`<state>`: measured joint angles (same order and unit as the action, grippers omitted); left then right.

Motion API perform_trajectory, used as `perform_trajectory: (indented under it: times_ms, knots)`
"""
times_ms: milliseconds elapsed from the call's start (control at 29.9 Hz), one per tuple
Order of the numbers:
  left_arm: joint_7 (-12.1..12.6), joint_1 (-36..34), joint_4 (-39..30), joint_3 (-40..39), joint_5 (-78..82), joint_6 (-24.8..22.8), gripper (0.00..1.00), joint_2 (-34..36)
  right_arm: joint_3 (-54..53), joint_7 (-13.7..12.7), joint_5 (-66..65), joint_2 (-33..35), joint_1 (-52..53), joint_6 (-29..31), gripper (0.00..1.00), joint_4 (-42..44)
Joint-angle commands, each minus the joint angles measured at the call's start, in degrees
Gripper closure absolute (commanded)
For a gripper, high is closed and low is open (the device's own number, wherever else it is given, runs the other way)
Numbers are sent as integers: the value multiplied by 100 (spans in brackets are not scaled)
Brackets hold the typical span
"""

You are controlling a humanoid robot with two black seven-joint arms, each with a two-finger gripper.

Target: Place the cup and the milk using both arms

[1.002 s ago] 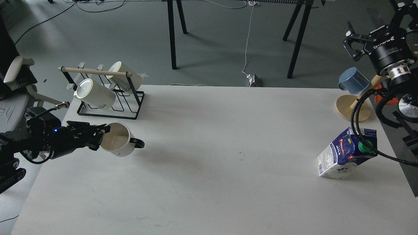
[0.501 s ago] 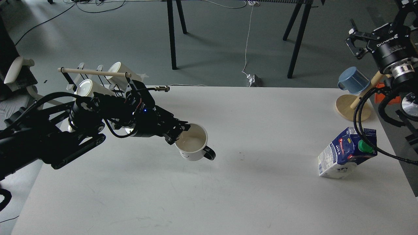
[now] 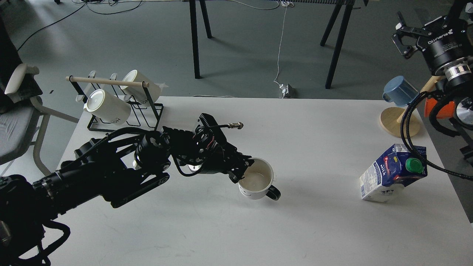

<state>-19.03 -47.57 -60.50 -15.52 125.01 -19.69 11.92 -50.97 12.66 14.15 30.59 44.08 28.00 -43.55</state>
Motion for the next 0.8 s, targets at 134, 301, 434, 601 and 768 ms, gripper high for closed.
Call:
perform_trajectory:
  times_ms: [134,301,434,601,768]
  knots:
    - [31,275,135,-4,-1,-96,91,-541,17,-1,-9,-45,4,0,0,5]
    - [22,213,231,-4,-1,-96,82,-550,17,-1,-9,8,4,0,0,5]
    - [48,239,293,-4,-1,-105,71,-533,17,-1,0,8,-4,0,0,5]
    - [66,257,328,-4,-1,-105,65,-428,17,-1,0,8,-4,0,0,-4]
    - [39,231,310,-520,-1,-61,22,-269,8,-18,0,43,4,0,0,-48]
